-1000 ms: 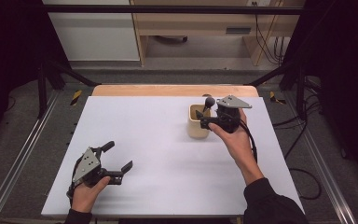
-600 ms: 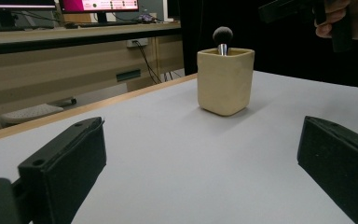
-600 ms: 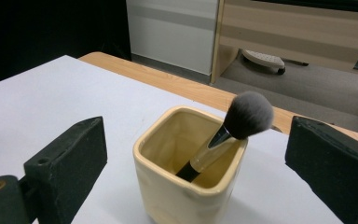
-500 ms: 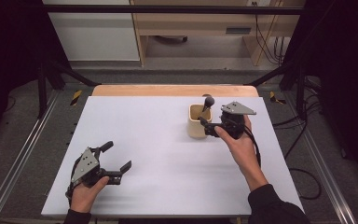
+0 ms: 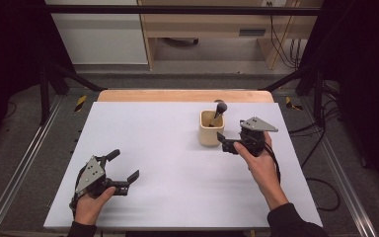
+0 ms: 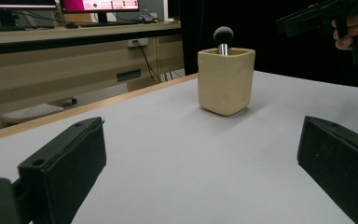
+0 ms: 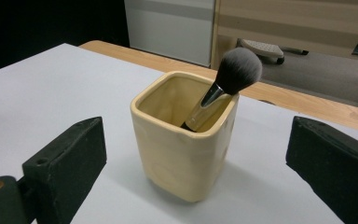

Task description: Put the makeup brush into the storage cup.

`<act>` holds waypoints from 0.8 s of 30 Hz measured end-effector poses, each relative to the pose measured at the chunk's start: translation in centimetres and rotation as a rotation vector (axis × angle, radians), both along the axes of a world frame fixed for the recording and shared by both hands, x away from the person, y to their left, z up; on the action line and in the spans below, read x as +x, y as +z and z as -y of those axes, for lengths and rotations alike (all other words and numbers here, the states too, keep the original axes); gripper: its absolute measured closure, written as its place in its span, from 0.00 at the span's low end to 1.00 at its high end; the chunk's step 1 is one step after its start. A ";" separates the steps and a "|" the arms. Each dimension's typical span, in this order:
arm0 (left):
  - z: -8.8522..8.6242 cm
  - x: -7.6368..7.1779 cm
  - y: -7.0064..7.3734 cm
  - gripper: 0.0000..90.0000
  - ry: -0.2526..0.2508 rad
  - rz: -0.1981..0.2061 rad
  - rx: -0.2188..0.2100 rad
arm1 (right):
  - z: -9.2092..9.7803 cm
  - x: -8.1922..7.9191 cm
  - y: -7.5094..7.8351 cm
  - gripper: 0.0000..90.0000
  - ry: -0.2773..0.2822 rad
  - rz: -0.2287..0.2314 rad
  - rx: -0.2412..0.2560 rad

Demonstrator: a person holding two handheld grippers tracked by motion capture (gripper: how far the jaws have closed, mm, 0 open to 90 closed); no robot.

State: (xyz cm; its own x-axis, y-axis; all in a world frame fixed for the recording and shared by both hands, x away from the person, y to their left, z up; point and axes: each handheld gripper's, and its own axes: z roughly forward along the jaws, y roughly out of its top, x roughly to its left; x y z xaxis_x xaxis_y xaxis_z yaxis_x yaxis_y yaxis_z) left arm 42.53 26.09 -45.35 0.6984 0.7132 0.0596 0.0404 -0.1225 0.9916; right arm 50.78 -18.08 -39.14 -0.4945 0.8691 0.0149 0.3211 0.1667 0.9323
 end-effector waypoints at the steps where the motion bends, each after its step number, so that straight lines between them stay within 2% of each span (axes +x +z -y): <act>1: 0.0 0.0 0.0 0.01 0.000 0.000 0.002 | 0.1 -0.1 -0.1 0.06 0.002 -0.001 -0.001; 24: 0.0 0.0 -0.1 0.01 0.000 -0.004 0.001 | 1.7 -2.7 -2.2 0.05 0.018 -0.020 0.015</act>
